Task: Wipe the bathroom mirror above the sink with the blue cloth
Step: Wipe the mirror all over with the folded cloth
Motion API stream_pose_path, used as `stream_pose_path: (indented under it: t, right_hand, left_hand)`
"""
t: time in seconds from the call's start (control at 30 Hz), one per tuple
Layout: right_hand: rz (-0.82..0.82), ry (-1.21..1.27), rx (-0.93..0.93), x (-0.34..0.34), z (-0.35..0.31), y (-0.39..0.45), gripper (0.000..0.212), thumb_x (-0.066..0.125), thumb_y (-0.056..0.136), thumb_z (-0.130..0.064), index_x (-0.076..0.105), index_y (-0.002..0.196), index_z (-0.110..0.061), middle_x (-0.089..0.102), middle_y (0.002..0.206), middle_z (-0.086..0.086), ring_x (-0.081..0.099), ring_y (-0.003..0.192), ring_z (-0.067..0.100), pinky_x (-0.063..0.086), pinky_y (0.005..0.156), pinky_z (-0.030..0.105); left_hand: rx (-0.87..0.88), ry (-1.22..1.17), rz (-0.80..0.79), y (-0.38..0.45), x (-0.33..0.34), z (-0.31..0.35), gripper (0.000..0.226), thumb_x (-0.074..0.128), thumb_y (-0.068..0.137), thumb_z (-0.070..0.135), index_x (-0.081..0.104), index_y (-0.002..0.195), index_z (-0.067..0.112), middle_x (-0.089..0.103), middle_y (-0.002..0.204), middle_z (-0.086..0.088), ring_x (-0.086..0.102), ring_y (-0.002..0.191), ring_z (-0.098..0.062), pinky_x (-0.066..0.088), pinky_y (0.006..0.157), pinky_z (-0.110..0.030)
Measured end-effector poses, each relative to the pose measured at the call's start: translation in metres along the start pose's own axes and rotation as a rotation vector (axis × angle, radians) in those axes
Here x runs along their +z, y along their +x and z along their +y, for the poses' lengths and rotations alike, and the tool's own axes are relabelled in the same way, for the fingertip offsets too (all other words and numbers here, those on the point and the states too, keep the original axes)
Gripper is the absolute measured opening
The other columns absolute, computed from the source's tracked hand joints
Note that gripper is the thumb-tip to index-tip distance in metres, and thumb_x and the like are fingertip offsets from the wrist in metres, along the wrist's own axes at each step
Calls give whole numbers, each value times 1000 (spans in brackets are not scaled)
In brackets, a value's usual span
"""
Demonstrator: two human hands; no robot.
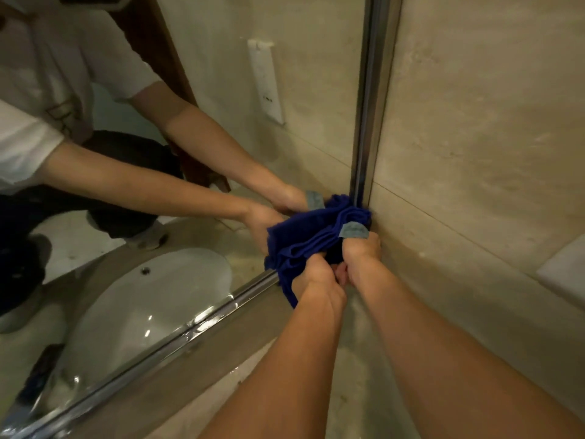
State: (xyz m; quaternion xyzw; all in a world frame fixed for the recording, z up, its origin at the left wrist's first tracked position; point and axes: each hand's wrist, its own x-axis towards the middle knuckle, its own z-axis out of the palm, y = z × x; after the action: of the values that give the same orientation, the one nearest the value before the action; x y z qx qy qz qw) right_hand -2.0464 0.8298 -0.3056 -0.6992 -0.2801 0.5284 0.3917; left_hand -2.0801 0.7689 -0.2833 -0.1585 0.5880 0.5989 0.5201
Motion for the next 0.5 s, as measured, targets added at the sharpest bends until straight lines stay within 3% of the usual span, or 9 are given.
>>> stream_pose_path:
  t: [0.1,0.17,0.23,0.33,0.43,0.5]
  right_hand:
    - [7,-114,-110,5,7,-5,29,53,93,-11,55,119,3,54,93,17,52,74,25,37,49,27]
    - [-65,-179,-196,6,19,-10,21,50,93,-8,51,114,-11,53,101,13,53,87,24,49,68,32]
    - [-107,-214,-238,9,26,-24,12,49,91,-15,46,103,-19,50,101,9,51,92,22,48,84,34]
    - [-12,-275,-245,22,33,-33,32,49,87,-27,58,107,-2,56,90,12,54,79,25,42,67,33]
    - [-39,-304,-238,34,46,-41,17,50,91,-18,54,104,-8,56,89,9,55,80,26,44,72,34]
    - [-52,-345,-226,39,53,-52,24,49,86,-24,56,102,-9,59,90,11,58,84,28,45,75,37]
  left_hand:
    - [-23,-62,-4,4,-10,4,5,65,86,4,61,85,2,70,88,-22,71,76,-33,61,76,-46]
    - [-40,-99,-31,3,-19,8,7,67,85,6,64,90,1,72,90,-22,72,78,-33,61,75,-46]
    - [-41,-112,-34,5,-31,11,10,68,85,7,65,92,1,72,89,-21,73,81,-34,61,76,-49]
    - [-42,-116,-47,3,-48,17,10,68,85,5,65,93,0,73,90,-21,73,82,-34,61,77,-50]
    - [-54,-163,-54,2,-70,24,11,68,83,1,65,94,-1,72,93,-20,71,79,-31,61,75,-43]
    - [-51,-175,-46,0,-86,30,5,67,83,-1,63,85,1,70,87,-16,66,64,-23,59,60,-33]
